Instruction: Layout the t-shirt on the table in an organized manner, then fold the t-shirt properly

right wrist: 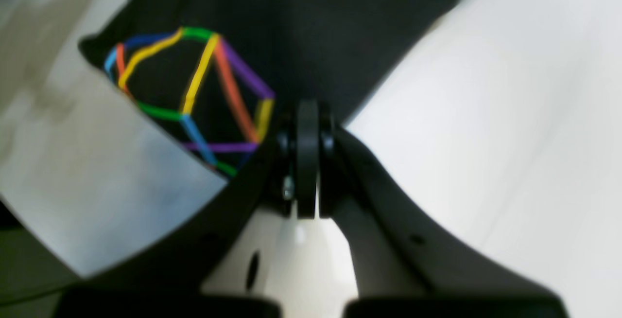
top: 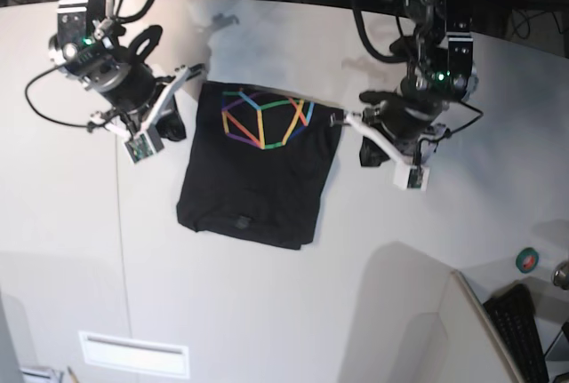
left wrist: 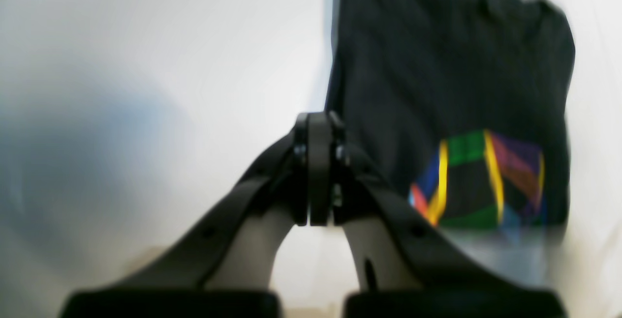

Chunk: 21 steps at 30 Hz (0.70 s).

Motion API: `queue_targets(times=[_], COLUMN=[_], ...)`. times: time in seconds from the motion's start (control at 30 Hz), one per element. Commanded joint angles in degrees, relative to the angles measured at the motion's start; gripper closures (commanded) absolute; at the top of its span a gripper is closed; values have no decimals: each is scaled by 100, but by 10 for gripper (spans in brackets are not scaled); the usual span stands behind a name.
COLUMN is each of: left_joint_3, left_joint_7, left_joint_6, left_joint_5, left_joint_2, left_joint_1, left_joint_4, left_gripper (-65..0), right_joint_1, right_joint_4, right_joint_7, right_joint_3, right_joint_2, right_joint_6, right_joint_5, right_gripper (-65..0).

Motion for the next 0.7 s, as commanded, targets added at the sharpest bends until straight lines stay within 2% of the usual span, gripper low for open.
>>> queue_targets(times=[0.0, 0.1, 0.23, 0.3, 0.37, 0.4, 0.5, 0.67], left_joint_3=[124, 300, 361, 370, 370, 370, 370, 643], left_joint_7=[-65, -100, -109, -109, -109, -109, -109, -109], left_joint_6=[-13, -13, -13, -13, -13, -13, -13, -13], left_joint_5=[-8, -8, -8, -8, 1, 1, 1, 80], left_joint_2=[-153, -637, -1138, -1252, -1314, -1357, -1419, -1656], left_joint_1=[220, 985, 1653, 1917, 2145, 2242, 2638, 3209], left_joint_4=[290, 703, 800, 800, 826, 888, 1090, 1099], left_gripper=[0, 0, 0, 0, 0, 0, 0, 0], right_joint_1=[-228, -694, -914, -949, -1002, -1055, -1336, -2004], right_joint_4=[227, 403, 333, 324, 342, 350, 386, 333], right_joint_7=[52, 52, -80, -528, -1073, -1442, -2260, -2735], right_joint_3=[77, 296, 1079, 1448, 1729, 1870, 2257, 2512], right_joint_2=[184, 483, 492, 509, 509, 509, 492, 466], right_joint_6=[46, 46, 90, 406, 969, 1061, 1061, 1061], right_joint_5=[41, 41, 68, 77, 77, 50, 41, 41], right_gripper=[0, 0, 0, 0, 0, 0, 0, 0])
